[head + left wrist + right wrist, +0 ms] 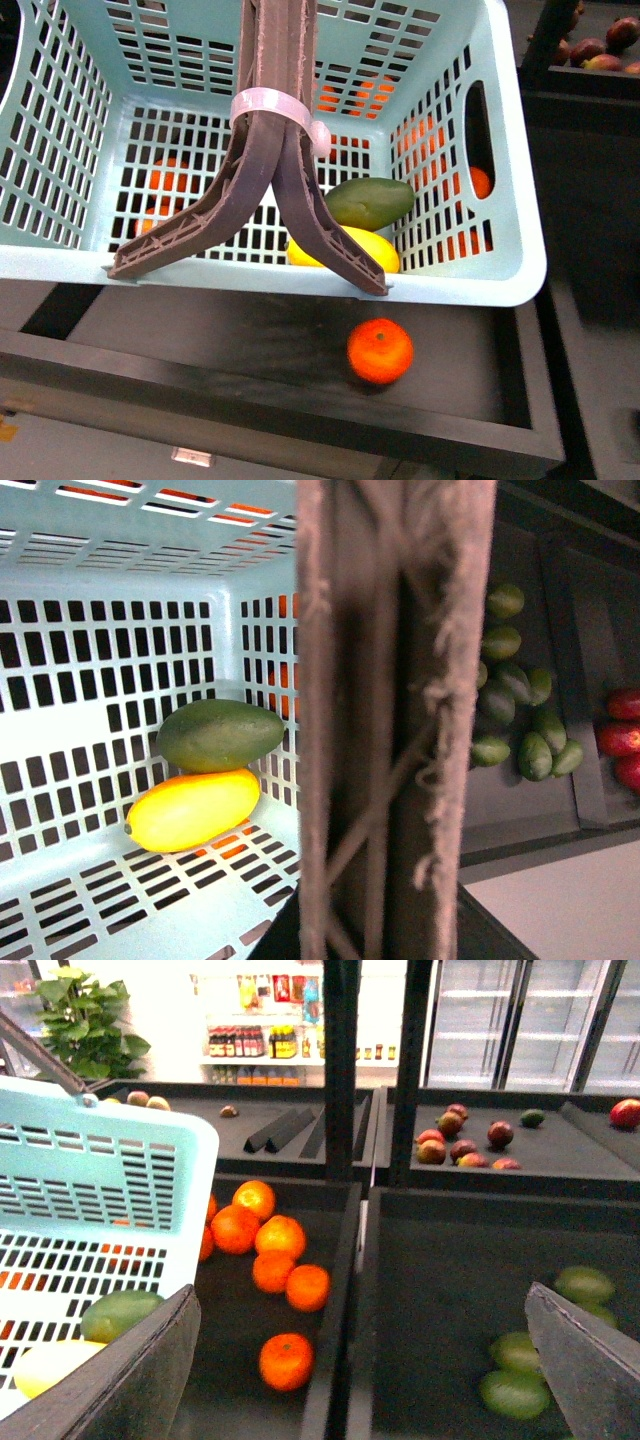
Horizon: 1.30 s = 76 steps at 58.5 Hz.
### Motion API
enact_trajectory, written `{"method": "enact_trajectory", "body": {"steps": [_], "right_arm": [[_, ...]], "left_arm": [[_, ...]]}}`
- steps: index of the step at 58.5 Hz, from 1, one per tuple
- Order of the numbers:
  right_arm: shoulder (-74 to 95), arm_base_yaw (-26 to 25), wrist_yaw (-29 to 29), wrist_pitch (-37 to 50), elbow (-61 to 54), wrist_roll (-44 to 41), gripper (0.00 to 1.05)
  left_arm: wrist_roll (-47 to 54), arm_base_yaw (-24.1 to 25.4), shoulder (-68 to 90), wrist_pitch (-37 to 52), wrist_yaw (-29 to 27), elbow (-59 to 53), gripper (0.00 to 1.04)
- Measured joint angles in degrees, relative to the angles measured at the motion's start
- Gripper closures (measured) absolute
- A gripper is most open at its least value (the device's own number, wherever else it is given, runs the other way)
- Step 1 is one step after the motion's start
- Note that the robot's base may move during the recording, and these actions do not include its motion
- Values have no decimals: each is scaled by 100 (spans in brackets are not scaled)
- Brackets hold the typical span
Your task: Pick mango and avocado into basket
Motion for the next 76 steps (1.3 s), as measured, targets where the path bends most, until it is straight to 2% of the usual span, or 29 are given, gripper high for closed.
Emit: {"method": "enact_trajectory", "body": {"steps": [24, 47, 65, 76], "right_arm": [[0, -2, 0, -7, 0, 0, 8], [0, -4, 0, 4, 0, -2, 8], [0, -13, -31, -2, -2, 0, 8], [0, -15, -17, -2, -2, 0, 8]], "left_arm": [[11, 17, 11, -2, -116, -9, 99], [-15, 4, 11, -2, -7, -7, 99], [90, 122, 11, -2, -254, -9, 99], [44, 72, 9, -2, -125, -9, 99]]}}
